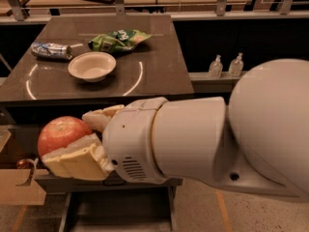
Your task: Place apple into bottom drawer
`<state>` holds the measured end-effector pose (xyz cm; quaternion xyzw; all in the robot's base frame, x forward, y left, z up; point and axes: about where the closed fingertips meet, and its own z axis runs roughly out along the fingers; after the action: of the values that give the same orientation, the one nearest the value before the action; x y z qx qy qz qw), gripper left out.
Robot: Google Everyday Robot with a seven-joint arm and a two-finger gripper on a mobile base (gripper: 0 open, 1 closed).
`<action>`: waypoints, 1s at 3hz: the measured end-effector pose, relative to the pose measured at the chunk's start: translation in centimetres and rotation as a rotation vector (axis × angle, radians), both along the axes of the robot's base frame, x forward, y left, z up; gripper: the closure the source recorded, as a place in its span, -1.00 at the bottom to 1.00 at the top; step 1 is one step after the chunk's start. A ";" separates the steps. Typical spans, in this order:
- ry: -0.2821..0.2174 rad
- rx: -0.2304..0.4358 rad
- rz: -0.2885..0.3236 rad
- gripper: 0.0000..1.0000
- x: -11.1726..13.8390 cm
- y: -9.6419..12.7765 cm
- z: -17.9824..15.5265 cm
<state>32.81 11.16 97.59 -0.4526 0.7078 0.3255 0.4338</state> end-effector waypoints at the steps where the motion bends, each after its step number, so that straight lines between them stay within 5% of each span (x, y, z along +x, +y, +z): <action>1: -0.005 -0.002 0.000 1.00 0.0 0.2 0.4; 2: 0.001 -0.033 -0.038 1.00 1.3 -2.8 -2.9; 3: 0.002 -0.060 -0.084 1.00 4.5 -8.9 -8.5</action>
Offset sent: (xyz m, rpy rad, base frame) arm 0.0412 -0.0934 -0.1010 -0.0818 0.0370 -0.1186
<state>37.29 2.29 89.14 -0.4348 0.7362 0.2860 0.4326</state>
